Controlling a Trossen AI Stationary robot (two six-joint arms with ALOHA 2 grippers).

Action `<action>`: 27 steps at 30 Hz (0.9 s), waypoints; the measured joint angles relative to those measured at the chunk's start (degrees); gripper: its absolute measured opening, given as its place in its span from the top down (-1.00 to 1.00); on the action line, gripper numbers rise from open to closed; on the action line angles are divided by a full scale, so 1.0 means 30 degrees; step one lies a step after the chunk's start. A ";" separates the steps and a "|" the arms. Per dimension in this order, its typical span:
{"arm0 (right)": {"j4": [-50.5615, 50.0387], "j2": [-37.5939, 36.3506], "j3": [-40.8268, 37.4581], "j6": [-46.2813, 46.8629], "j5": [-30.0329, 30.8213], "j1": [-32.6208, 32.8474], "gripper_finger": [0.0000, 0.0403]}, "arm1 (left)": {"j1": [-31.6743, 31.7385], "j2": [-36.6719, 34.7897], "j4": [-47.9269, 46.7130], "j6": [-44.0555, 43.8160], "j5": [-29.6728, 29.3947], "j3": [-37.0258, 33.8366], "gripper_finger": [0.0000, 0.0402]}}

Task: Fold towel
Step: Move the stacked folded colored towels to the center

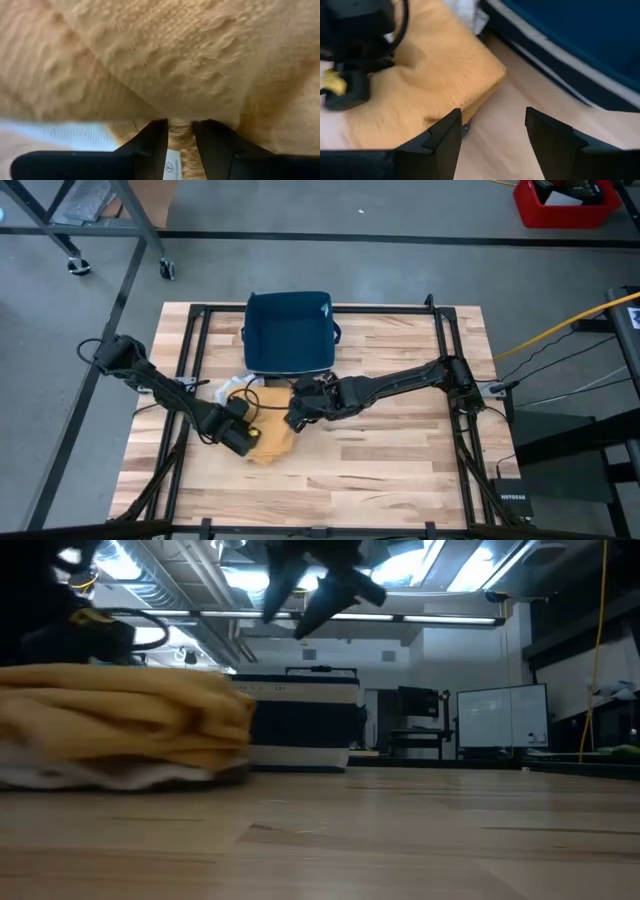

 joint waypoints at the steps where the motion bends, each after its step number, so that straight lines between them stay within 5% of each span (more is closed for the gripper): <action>1: -0.0525 -0.0145 0.0000 0.0000 0.0122 0.0000 -0.10 | 0.0062 0.0184 0.0906 0.0058 -0.0018 0.0021 0.55; 16: -0.5691 -0.0588 0.0000 0.0814 0.1269 0.0182 -0.10 | 0.0076 0.0631 1.4903 0.4045 0.0332 -0.0058 0.55; 27: -0.9933 -0.0967 0.0000 0.3107 0.1444 0.1857 -0.10 | 0.0118 -0.1949 1.6461 0.7852 -0.1400 -0.0036 0.55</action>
